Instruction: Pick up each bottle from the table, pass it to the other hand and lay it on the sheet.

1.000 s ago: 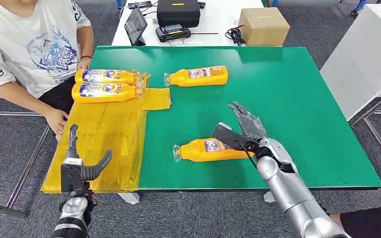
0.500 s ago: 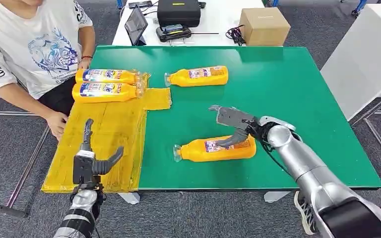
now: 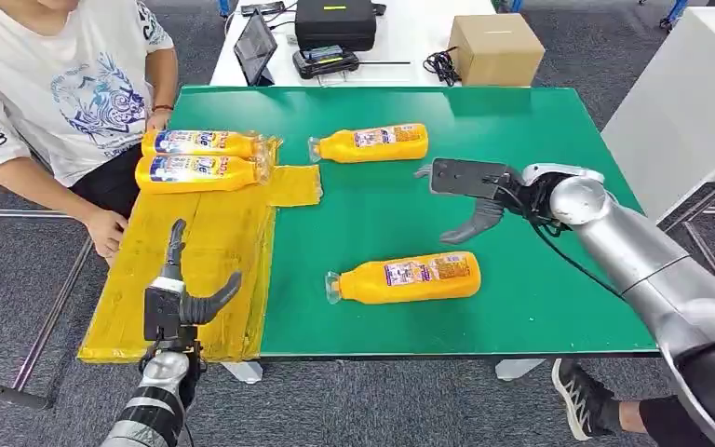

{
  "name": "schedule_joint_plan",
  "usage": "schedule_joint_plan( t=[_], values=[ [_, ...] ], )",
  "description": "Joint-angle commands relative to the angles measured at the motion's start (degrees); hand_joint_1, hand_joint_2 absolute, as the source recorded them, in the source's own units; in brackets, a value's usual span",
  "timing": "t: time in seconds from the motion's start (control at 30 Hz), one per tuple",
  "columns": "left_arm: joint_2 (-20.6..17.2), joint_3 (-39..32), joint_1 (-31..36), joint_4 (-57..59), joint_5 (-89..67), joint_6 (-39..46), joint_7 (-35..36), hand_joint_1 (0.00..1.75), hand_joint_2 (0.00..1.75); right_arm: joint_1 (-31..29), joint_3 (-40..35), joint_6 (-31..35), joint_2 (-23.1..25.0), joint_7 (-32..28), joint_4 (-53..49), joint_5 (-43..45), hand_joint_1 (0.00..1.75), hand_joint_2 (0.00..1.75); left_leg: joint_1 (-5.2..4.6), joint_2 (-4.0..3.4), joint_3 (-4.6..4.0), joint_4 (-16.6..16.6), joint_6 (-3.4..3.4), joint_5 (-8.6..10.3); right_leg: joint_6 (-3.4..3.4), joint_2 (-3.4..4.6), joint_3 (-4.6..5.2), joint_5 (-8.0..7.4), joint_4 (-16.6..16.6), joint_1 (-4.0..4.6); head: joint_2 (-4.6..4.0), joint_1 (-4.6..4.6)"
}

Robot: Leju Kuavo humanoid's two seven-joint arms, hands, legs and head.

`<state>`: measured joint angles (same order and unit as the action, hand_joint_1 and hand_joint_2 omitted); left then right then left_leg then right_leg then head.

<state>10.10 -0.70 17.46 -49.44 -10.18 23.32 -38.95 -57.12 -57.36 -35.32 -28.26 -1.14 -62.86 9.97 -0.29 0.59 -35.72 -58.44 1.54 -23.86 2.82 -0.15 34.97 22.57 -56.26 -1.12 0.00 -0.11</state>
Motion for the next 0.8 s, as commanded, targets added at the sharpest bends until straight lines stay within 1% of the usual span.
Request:
schedule_joint_plan(
  t=[0.03, 0.07, 0.1, 0.27, 0.33, 0.5, 0.67, 0.7, 0.77, 0.8],
  values=[
    [0.09, 1.93, 3.47, 5.43, 0.44, -0.4, -1.05, 0.0, 1.75, -6.75, -15.21, 0.28, -3.75, 1.24, -3.51, 1.21, 0.0, 1.75, 0.01, -0.04, 0.11, -0.02, -0.09, -0.07, -0.11, 0.01, -0.09, 0.08, -0.06, 0.02, 0.0, 0.0],
    [0.14, 1.95, 3.5, 5.55, 0.47, -0.47, -1.05, 0.0, 1.75, -6.61, -15.38, 0.39, -3.72, 1.3, -3.45, 1.19, 0.0, 1.75, 0.01, -0.04, 0.06, 0.0, -0.06, -0.04, -0.07, 0.02, -0.05, 0.03, -0.02, 0.01, 0.0, 0.0],
    [0.17, 1.96, 3.56, 5.61, 0.48, -0.45, -1.05, 0.0, 1.75, -6.51, -15.53, 0.58, -3.67, 1.34, -3.4, 1.18, 0.0, 1.75, 0.06, -0.07, 0.19, -0.02, -0.12, -0.11, -0.15, 0.03, -0.17, 0.1, -0.03, 0.07, 0.0, 0.0],
    [0.2, 2.18, 3.69, 5.89, 0.47, -0.85, -1.05, 0.0, 1.75, -6.15, -16.31, 0.89, -3.36, 1.18, -3.11, 1.09, 0.0, 1.75, 0.0, -0.02, 0.08, -0.01, -0.06, -0.04, -0.08, 0.0, -0.06, 0.05, -0.03, 0.01, 0.0, 0.0],
    [0.38, 2.34, 3.87, 6.25, 0.43, -0.88, -1.05, 0.0, 1.75, -5.94, -17.84, 1.31, -2.28, 1.34, -2.1, 0.93, 0.0, 1.75, 0.03, -0.06, 0.14, 0.01, -0.08, -0.06, -0.1, 0.03, -0.12, 0.06, 0.0, 0.04, 0.0, 0.0],
    [0.8, 3.17, 4.59, 7.5, 0.2, -1.06, -1.05, 0.0, 1.75, -4.71, -21.89, 5.17, 1.72, -2.09, 2.49, -0.69, 0.0, 1.75, 0.07, -0.14, 0.27, 0.04, -0.12, -0.09, -0.15, 0.1, -0.25, 0.05, 0.06, 0.08, 0.0, 0.0],
    [1.04, 3.39, 4.55, 7.89, 0.19, -1.17, -1.05, 0.0, 1.75, -3.54, -23.05, 6.81, 3.36, -2.92, 4.47, -2.6, 0.0, 1.75, 0.04, -0.08, 0.16, 0.05, -0.07, -0.04, -0.09, 0.06, -0.14, 0.02, 0.04, 0.04, 0.0, 0.0],
    [1.08, 3.33, 4.62, 8.17, 0.16, -1.11, -1.05, 0.0, 1.75, -3.11, -23.31, 7.81, 4.25, -3.22, 6.11, -4.02, 0.0, 1.75, 0.07, -0.11, 0.28, 0.07, -0.11, -0.09, -0.14, 0.07, -0.26, 0.06, 0.06, 0.08, 0.0, 0.0],
    [1.13, 3.25, 4.79, 8.48, 0.25, -1.32, -1.05, 0.0, 1.75, -2.31, -23.41, 8.09, 4.87, -3.54, 6.96, -4.45, 0.0, 1.75, 0.05, -0.09, 0.2, 0.06, -0.08, -0.06, -0.1, 0.06, -0.19, 0.03, 0.06, 0.06, 0.0, -0.02],
    [1.16, 3.33, 4.94, 8.65, 0.15, -1.37, -1.05, 0.0, 1.75, -1.7, -23.44, 8.24, 5.39, -3.8, 7.67, -4.65, 0.0, 1.75, 0.09, -0.14, 0.32, 0.09, -0.12, -0.09, -0.15, 0.1, -0.29, 0.04, 0.11, 0.1, 0.0, 0.02]
  ],
)
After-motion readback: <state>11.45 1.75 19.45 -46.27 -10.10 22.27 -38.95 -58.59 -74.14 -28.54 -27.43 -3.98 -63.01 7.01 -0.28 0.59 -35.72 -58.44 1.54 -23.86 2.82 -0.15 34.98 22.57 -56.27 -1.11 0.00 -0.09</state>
